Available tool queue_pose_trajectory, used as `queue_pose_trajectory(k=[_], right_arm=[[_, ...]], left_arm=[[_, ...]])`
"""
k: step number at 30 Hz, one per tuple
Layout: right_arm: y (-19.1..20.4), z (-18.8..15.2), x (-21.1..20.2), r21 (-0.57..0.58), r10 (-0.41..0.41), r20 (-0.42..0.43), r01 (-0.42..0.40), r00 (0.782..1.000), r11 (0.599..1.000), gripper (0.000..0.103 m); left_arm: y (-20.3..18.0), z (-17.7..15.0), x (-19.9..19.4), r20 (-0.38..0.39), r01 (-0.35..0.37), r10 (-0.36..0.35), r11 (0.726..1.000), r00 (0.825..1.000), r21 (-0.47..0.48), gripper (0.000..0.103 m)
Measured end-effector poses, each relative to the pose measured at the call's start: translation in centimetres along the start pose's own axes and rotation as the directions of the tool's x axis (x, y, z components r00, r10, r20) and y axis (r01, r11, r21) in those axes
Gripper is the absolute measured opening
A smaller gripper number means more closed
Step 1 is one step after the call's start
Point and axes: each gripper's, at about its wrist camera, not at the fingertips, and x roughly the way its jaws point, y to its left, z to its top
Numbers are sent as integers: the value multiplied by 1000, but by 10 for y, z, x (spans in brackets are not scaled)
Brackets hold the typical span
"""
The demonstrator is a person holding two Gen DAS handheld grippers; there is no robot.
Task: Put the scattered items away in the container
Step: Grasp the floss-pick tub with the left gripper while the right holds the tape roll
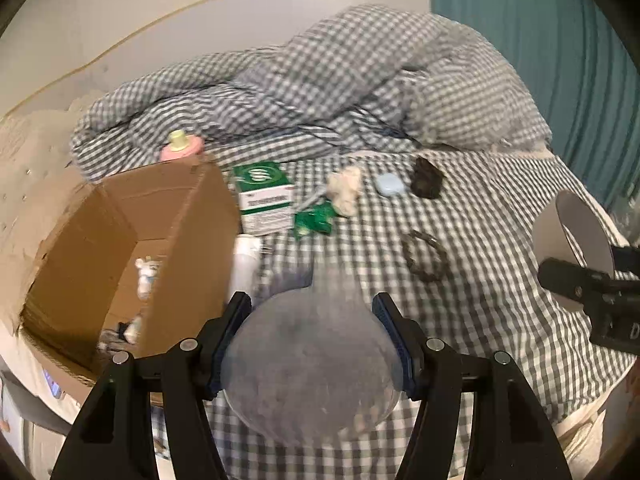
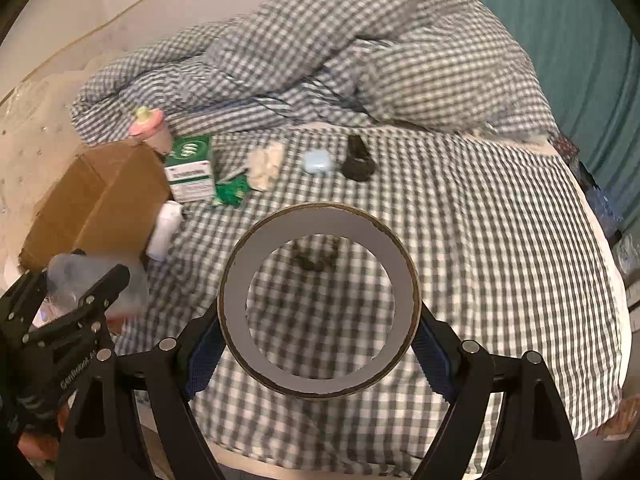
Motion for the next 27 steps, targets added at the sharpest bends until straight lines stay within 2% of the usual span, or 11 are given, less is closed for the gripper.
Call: queue_pose_trajectory(k=[10, 11, 12, 15, 21, 24, 27], right_arm=[[96, 41, -7, -101, 140, 44, -135, 989, 986, 83], [103, 43, -5, -108, 145, 42, -139, 989, 984, 83], [108, 44, -3, -115, 144, 39, -138, 989, 984, 83], [114, 40, 8, -121, 137, 14, -135, 990, 983, 83], [98, 33, 16, -93, 110, -13, -111, 994, 989, 83], [88, 31, 14, -72, 104, -7, -104, 995, 992, 83], [81, 30, 14, -64, 108, -9, -109, 994, 992, 83]], left_arm=[[96, 28, -37, 54, -83, 88, 993, 995, -85, 65], [104, 26, -37, 45, -73, 77, 994, 996, -82, 66], [107, 22, -35, 32, -61, 63, 996, 998, -66, 75], [97, 3, -33, 50, -66, 67, 998, 997, -12, 101], [47, -58, -27, 25, 2, -2, 1000, 1000, 31, 103], [26, -83, -17, 0, -28, 28, 999, 1000, 24, 103], [17, -94, 1, -47, -37, 37, 999, 998, 4, 103]])
